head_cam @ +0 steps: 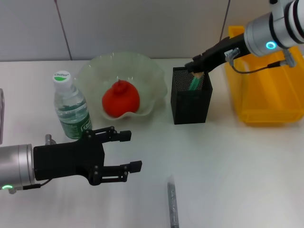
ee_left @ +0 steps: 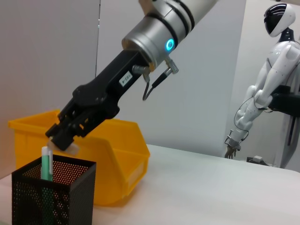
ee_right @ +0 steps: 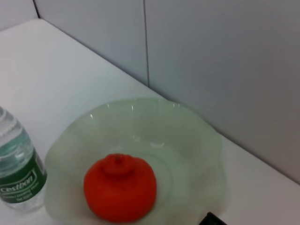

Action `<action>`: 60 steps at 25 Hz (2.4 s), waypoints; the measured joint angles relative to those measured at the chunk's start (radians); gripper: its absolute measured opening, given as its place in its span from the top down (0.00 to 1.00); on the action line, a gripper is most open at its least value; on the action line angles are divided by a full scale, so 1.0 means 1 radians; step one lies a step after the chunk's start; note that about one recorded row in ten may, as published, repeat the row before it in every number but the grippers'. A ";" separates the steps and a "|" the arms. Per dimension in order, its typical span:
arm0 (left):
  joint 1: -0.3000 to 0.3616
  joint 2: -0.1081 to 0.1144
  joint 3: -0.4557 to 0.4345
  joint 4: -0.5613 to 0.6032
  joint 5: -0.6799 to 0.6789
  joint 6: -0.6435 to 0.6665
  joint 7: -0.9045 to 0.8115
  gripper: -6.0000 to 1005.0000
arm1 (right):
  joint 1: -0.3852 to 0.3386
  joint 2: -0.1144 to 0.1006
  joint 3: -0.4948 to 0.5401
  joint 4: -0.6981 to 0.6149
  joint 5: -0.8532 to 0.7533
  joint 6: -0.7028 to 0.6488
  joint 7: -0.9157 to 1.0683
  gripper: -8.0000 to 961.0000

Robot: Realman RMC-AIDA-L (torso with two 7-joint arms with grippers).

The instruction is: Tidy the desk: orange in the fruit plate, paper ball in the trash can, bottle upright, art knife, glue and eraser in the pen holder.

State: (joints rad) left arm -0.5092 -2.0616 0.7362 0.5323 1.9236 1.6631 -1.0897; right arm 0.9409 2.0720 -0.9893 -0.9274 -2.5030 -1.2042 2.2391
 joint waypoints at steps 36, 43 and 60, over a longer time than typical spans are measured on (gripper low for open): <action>0.009 -0.002 -0.005 0.000 0.000 0.008 -0.014 0.28 | -0.437 -0.064 0.015 0.154 0.861 -0.503 -0.731 0.27; 0.010 -0.001 -0.005 0.001 0.000 0.018 -0.081 0.29 | -0.491 -0.083 0.015 0.203 0.727 -0.567 -0.780 0.27; 0.034 0.004 -0.017 0.008 -0.010 0.018 -0.080 0.29 | -0.272 -0.108 0.002 0.082 0.402 -0.585 -0.018 0.27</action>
State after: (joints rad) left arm -0.4752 -2.0579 0.7192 0.5404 1.9133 1.6811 -1.1701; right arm 0.6693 1.9638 -0.9872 -0.8458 -2.1009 -1.7894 2.2211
